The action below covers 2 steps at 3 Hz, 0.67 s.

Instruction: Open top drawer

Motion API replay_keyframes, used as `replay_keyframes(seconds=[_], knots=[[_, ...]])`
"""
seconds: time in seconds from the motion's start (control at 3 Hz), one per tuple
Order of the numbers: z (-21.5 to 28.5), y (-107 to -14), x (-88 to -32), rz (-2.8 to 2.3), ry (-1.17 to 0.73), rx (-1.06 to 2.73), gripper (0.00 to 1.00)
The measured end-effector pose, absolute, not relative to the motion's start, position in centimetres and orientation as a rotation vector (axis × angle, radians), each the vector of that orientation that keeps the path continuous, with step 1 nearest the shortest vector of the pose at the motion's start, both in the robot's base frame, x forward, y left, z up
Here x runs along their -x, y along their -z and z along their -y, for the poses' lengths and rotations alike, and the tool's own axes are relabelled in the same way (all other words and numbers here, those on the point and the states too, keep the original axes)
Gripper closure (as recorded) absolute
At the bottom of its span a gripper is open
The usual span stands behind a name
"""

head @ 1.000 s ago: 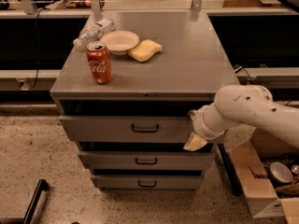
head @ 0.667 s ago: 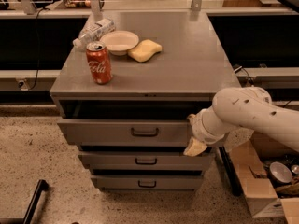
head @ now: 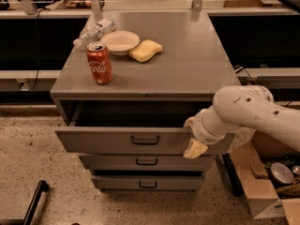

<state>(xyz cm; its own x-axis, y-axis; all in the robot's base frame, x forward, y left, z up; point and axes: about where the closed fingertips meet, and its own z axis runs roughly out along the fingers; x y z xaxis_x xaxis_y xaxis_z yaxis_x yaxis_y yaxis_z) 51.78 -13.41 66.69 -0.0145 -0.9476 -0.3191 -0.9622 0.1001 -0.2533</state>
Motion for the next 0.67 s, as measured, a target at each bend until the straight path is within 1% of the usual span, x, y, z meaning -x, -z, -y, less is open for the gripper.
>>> replay_keyframes(seconds=[0.33, 0.67], knots=[[13.4, -66.7, -51.8, -1.982, -0.049, 1.867, 0.25], [13.7, -67.1, -47.6, -2.021, -0.134, 1.874, 0.26]])
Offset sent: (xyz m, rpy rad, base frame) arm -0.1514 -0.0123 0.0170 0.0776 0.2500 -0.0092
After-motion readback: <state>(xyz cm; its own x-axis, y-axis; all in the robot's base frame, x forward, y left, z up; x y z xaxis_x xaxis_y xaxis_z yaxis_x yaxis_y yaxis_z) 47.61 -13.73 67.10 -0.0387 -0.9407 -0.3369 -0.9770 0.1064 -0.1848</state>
